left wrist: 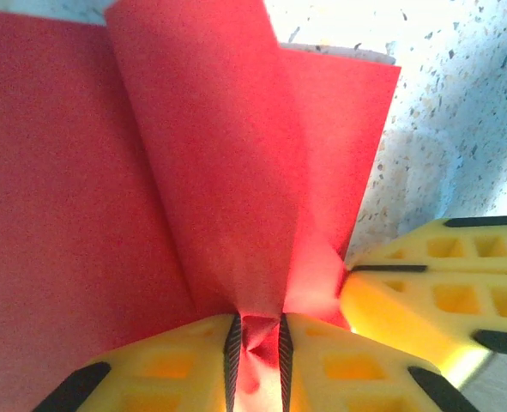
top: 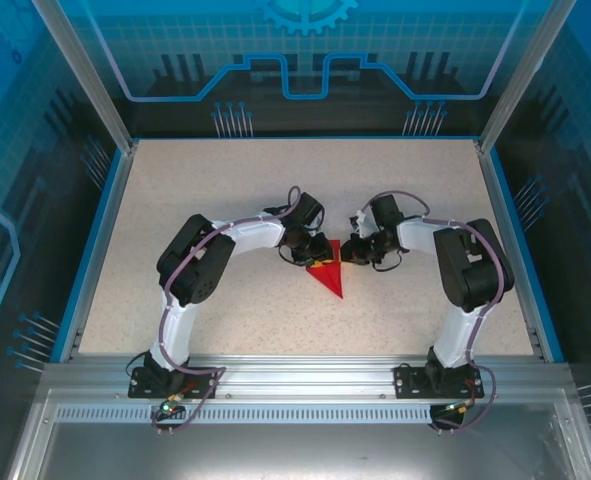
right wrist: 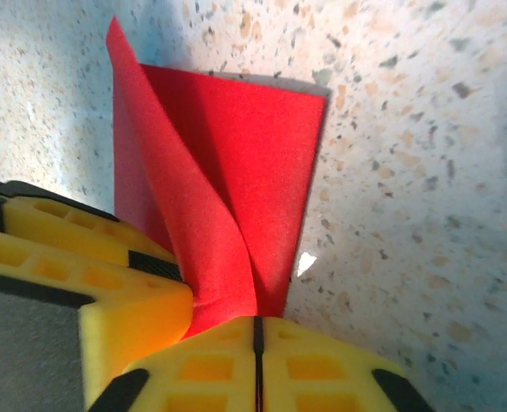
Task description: Fold a paper plane with a square sheet of paper (fold left side to right side)
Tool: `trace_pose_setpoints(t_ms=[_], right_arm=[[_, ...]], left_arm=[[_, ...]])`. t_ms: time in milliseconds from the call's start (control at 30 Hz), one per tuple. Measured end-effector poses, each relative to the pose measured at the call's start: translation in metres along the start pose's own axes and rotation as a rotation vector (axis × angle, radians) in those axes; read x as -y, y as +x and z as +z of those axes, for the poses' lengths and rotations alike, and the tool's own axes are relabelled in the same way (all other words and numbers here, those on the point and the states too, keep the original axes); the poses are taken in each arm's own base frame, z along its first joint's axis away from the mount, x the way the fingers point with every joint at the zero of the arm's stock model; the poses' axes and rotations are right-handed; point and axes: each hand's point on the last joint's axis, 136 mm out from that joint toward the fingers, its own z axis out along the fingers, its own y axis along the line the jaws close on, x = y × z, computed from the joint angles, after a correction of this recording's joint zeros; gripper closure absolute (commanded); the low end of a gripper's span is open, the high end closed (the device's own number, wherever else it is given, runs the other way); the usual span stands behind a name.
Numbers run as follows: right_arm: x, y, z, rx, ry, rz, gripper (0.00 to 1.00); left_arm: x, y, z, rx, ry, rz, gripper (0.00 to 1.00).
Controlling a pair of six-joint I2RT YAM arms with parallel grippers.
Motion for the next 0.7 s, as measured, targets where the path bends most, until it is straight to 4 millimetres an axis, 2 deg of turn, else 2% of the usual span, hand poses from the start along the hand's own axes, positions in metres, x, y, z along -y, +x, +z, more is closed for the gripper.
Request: trace_pose_setpoints(t_ms=[200, 267, 333, 433, 567, 700], right_arm=[[-0.012, -0.019, -0.046, 0.119, 0.017, -0.047, 0.75], [-0.020, -0.019, -0.057, 0.143, 0.007, -0.071, 0.75], [-0.029, -0.010, -0.062, 0.143, -0.021, -0.088, 0.75], [-0.041, 0.017, -0.060, 0.102, -0.082, -0.095, 0.74], [-0.061, 0.053, -0.042, 0.000, -0.142, -0.106, 0.73], [-0.073, 0.063, -0.030, -0.042, -0.167, -0.125, 0.73]], left_arm=[[0.000, 0.000, 0.000, 0.002, 0.002, 0.001, 0.76], [0.000, 0.000, 0.000, 0.002, 0.002, 0.001, 0.76], [0.000, 0.000, 0.000, 0.002, 0.002, 0.001, 0.76], [0.000, 0.000, 0.000, 0.002, 0.002, 0.001, 0.76], [0.000, 0.000, 0.000, 0.003, 0.003, 0.001, 0.76], [0.000, 0.000, 0.000, 0.004, 0.002, 0.002, 0.76]])
